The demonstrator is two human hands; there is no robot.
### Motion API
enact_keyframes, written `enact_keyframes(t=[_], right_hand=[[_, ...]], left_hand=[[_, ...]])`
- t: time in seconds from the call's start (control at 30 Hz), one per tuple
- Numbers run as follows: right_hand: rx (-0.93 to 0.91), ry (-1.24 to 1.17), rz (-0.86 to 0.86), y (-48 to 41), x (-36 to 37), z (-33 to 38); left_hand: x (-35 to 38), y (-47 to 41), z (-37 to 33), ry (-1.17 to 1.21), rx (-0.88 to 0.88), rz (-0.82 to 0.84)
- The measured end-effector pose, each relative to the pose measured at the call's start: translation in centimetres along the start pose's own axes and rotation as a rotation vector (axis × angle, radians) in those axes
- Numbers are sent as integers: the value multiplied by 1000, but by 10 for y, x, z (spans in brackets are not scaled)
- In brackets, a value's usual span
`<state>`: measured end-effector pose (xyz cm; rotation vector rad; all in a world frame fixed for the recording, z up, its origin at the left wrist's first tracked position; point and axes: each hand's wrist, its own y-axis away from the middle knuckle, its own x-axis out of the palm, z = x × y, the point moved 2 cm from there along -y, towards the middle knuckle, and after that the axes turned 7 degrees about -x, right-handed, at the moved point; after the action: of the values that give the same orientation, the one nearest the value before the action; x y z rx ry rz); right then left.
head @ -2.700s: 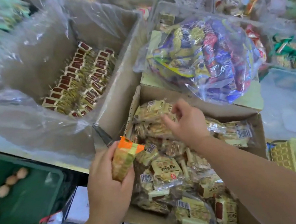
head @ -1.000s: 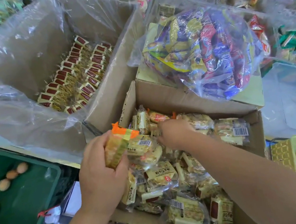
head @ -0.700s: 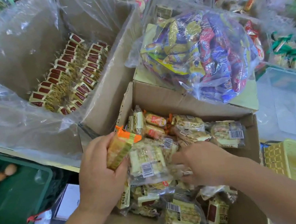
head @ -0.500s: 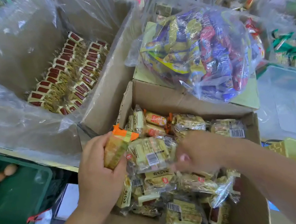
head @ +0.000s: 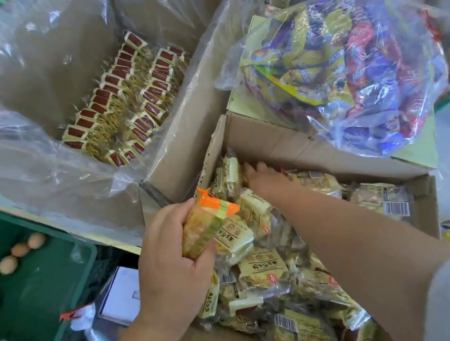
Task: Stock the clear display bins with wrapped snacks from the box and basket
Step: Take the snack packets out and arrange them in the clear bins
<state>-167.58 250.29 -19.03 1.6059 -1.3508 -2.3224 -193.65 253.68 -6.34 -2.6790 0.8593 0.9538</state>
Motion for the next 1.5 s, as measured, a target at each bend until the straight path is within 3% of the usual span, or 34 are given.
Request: enact_keyframes(t=[0.2, 0.4, 0.67, 0.8, 0.97, 1.17, 1.37, 1.5], right_hand=[[-40, 111, -133, 7, 18, 3], [-57, 63, -109, 15, 22, 12], [1, 53, -435, 34, 2, -6], [17, -218, -446, 46, -1, -21], [32, -871, -443, 91, -16, -24], [-134, -1432, -438, 173, -22, -32], [-133, -1561, -576, 256, -25, -70], [-31, -1566, -703, 313, -10, -126]], left_hand=[[0, -1, 3, 43, -5, -58], [0, -2, 2, 10, -10, -54], [-1, -2, -2, 17, -21, -40], [0, -1, -1, 12, -28, -42], [0, -3, 2, 28, -39, -38], [2, -6, 6, -11, -103, -13], [3, -5, 3, -63, -81, -37], [5, -6, 2, -39, -142, -86]])
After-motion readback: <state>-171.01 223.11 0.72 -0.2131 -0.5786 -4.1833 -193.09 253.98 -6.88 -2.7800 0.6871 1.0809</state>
